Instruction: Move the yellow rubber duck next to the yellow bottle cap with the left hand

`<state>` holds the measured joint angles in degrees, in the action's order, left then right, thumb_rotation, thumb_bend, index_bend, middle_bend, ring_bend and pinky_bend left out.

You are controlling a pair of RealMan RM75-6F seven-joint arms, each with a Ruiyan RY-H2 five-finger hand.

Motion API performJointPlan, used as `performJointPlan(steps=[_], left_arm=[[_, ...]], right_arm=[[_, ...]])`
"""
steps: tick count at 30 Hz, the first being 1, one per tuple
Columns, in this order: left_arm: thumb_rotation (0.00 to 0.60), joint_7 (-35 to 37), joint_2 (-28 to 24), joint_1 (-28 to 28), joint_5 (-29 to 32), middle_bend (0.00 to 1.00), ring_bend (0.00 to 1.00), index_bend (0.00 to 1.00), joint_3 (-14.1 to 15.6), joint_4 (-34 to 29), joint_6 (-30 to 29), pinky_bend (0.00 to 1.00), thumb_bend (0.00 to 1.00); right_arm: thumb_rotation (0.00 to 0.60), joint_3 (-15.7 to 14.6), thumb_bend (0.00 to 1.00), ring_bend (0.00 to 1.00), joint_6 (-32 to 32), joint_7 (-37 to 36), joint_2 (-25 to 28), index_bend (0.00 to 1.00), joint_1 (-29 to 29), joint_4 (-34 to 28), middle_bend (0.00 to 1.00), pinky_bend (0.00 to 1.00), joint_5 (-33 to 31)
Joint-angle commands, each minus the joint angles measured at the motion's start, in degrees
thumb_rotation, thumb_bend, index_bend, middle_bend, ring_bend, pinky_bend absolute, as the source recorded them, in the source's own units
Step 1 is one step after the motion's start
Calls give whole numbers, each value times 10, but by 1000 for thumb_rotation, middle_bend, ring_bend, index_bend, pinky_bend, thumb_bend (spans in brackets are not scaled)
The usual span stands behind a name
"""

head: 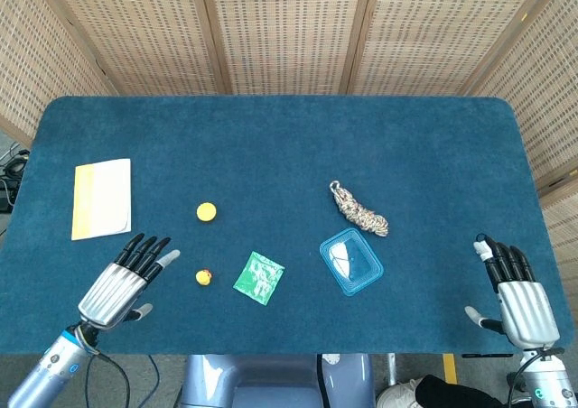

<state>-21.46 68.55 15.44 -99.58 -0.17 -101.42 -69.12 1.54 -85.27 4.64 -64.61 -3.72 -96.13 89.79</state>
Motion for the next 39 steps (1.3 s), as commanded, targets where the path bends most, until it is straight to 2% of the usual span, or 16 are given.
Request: performJointPlan(steps=[1,5,10,17,24,39], left_arm=[[600,-17,8,26,20,0,0,216,-8,-4,35,0,159],[600,-50,19,57,53,0,0,279,-21,-6,86,0,178],[600,-76,28,74,80,0,0,351,-28,-10,112,0,187],[600,-142,55,112,146,0,0,363,-40,7,160,0,190],[600,-179,79,136,194,0,0,368,-42,23,177,0,214],[600,-192,106,166,248,0,0,365,-25,49,186,0,240]], right_arm=[[600,1,0,0,1,-1,0,0,0,1,0,0,-2],[600,2,0,0,4,-7,2,0,-1,2,0,0,-7],[600,4,0,0,3,-14,4,0,-1,3,0,0,-9],[600,6,0,0,5,-29,9,0,-2,4,0,0,-13],[600,7,0,0,7,-33,10,0,-3,5,0,0,-16],[600,8,0,0,7,-39,10,0,-4,7,0,0,-17]])
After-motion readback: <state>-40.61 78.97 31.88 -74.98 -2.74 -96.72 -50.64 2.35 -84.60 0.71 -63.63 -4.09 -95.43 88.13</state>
